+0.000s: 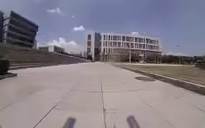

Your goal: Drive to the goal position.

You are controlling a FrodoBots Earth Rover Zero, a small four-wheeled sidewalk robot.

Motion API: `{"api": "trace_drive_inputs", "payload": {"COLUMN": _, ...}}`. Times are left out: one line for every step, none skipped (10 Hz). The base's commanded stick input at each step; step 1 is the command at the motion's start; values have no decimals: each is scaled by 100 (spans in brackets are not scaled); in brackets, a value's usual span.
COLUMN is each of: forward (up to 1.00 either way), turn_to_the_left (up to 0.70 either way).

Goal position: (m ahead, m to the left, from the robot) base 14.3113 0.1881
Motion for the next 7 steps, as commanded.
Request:
{"api": "trace_drive_inputs", "payload": {"forward": 85, "turn_to_the_left": 0}}
{"api": "trace_drive_inputs", "payload": {"forward": 85, "turn_to_the_left": 0}}
{"api": "trace_drive_inputs", "payload": {"forward": 85, "turn_to_the_left": 0}}
{"api": "trace_drive_inputs", "payload": {"forward": 85, "turn_to_the_left": 0}}
{"api": "trace_drive_inputs", "payload": {"forward": 85, "turn_to_the_left": 0}}
{"api": "trace_drive_inputs", "payload": {"forward": 85, "turn_to_the_left": 0}}
{"api": "trace_drive_inputs", "payload": {"forward": 85, "turn_to_the_left": 0}}
